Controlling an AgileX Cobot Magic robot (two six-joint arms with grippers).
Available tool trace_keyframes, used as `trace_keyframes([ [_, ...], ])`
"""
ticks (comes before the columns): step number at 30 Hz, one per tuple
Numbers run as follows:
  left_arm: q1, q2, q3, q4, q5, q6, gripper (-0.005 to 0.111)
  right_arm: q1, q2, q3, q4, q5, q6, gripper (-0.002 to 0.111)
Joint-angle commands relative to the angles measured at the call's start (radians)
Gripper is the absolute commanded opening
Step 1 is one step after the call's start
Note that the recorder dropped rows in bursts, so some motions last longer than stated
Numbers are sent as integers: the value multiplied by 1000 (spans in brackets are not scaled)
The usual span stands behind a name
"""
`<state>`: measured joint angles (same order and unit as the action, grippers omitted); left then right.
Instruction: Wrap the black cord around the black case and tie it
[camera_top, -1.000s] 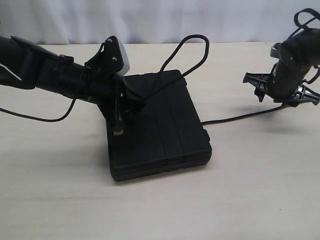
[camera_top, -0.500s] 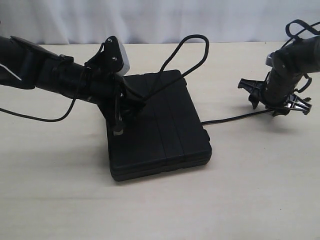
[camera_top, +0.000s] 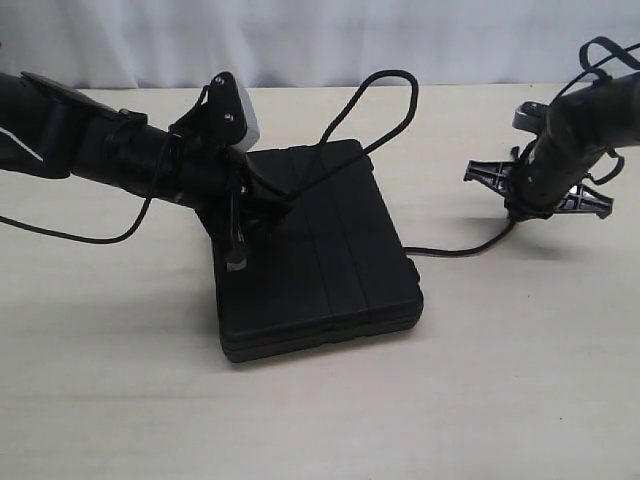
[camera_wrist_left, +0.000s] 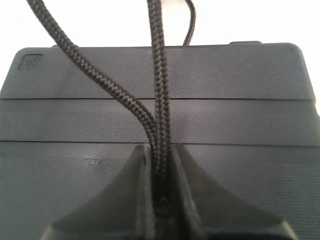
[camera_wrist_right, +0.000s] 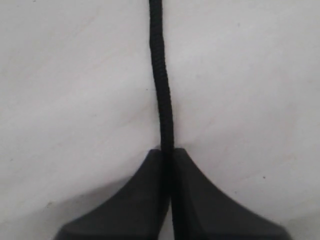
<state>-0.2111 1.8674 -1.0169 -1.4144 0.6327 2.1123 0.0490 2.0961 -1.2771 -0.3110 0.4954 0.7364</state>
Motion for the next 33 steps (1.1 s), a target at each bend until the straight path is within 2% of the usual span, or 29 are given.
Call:
trace_keyframes([
  [1,2,0,-4,-12,4,17,0,1,-118,125,1,-219,-95,4],
  [7,2,0,-4,-18,3,3,0,1,-302,419,1,-593,-198,4],
  [12,2,0,-4,-18,3,-21,0,1,-382,641,-91,-963,-202,4],
  [18,2,0,-4,-18,5,-40,0,1,-389,767,-253,-1238,-202,4],
  [26,2,0,-4,-21,5,-42,0,1,-389,768,-490,-1245,-255,4],
  [33,2,0,-4,-21,5,-42,0,1,-389,768,-561,-1248,-354,4],
])
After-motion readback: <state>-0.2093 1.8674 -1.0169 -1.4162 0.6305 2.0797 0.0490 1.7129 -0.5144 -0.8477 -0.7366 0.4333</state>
